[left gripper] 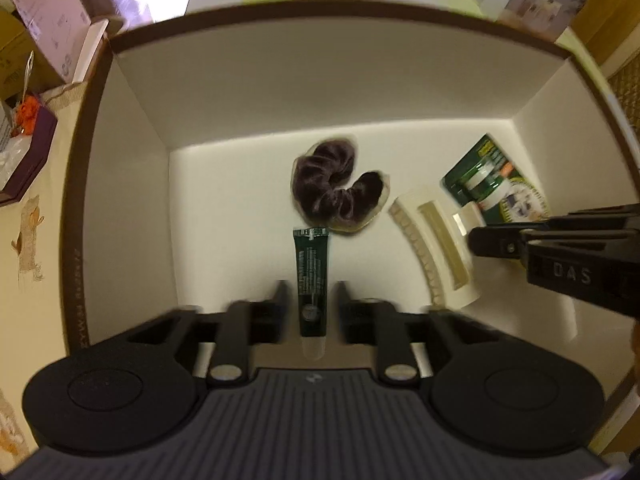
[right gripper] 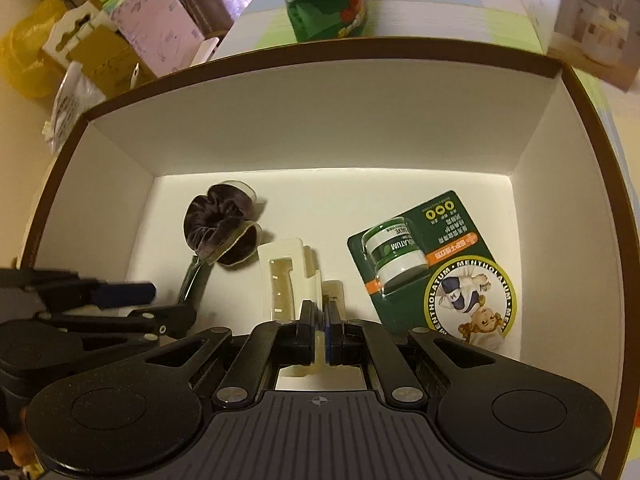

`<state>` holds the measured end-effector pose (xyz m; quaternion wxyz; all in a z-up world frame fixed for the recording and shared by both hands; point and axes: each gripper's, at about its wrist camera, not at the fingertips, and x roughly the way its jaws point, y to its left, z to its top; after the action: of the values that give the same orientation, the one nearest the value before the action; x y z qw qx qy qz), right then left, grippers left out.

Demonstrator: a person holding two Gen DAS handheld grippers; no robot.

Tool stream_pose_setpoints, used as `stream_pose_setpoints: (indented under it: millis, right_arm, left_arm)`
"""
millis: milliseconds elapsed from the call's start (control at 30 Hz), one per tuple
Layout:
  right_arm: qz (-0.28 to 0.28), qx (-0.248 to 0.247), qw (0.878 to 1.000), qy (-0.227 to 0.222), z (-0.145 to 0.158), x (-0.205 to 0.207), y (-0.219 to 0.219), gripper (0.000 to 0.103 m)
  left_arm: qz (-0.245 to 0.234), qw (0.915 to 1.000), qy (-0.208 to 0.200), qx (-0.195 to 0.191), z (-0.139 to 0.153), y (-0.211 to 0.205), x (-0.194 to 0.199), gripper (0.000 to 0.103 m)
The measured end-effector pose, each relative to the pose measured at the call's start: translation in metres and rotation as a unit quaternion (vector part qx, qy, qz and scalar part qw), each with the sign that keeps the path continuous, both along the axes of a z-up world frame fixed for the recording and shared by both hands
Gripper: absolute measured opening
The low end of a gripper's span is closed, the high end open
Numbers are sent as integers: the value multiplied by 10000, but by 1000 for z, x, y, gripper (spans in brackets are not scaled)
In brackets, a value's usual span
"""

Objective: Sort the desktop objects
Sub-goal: 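Release the hair clip and the tube into the box from both tools, then withdraw both open tools from the box toward the loose toiletries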

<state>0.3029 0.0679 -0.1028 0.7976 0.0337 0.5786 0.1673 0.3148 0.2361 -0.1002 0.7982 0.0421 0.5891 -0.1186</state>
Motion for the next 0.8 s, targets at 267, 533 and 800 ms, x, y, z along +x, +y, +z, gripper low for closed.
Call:
stream_pose_setpoints:
  millis: [267, 533, 800]
  right_arm:
    - [159, -193, 9994, -223, 7, -12, -1, 91]
    - [116, -491, 9987, 1, 9, -15, -6, 91]
    - [1, -546, 9985, 53, 15, -25, -12, 92]
  left_arm:
    - [62, 9999, -108, 110, 7, 0, -4, 60]
    - [45, 9995, -237, 225, 15, -5, -10, 68]
    - [39, 9983, -354, 464, 23, -13, -21, 74]
